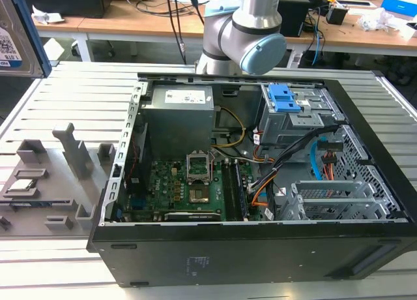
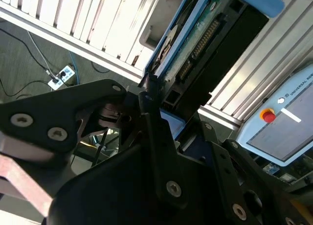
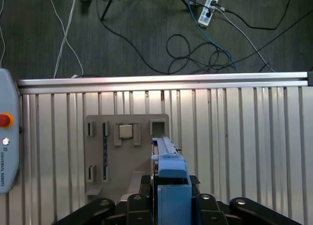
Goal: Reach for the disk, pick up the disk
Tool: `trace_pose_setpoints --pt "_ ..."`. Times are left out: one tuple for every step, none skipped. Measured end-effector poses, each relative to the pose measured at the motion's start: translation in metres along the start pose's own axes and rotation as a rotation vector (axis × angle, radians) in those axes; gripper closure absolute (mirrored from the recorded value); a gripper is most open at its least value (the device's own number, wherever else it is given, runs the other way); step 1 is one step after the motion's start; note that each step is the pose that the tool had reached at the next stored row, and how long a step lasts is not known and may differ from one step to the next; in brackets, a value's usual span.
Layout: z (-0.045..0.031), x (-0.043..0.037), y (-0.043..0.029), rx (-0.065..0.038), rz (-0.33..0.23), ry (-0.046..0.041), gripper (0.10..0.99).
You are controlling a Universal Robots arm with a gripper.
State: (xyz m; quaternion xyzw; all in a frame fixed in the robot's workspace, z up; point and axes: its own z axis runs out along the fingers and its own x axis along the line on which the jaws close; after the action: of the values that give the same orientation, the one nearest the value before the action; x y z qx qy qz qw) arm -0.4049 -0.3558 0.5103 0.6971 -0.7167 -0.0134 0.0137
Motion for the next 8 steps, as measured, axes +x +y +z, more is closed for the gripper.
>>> trace_pose_setpoints --pt "-0.0027 0.0000 0.0000 0.000 0.000 0.0000 0.718" --pt "-0.0042 0.0000 -0.0001 0.000 0.000 0.0001 0.718" --pt "-0.0044 0.0000 0.0000 0.000 0.000 0.0000 0.718" --pt "-0.0044 0.0000 0.0000 0.000 0.000 -0.0001 0.718" --pt "-0.0046 0.0000 0.0000 0.000 0.000 0.0000 0.718" --pt "-0.0046 0.0000 0.0000 0.000 0.000 0.0000 0.718" --pt "-0.0047 0.0000 0.0000 0.000 0.000 0.0000 0.718" --pt "-0.0047 0.0000 0.0000 0.000 0.000 0.0000 0.718"
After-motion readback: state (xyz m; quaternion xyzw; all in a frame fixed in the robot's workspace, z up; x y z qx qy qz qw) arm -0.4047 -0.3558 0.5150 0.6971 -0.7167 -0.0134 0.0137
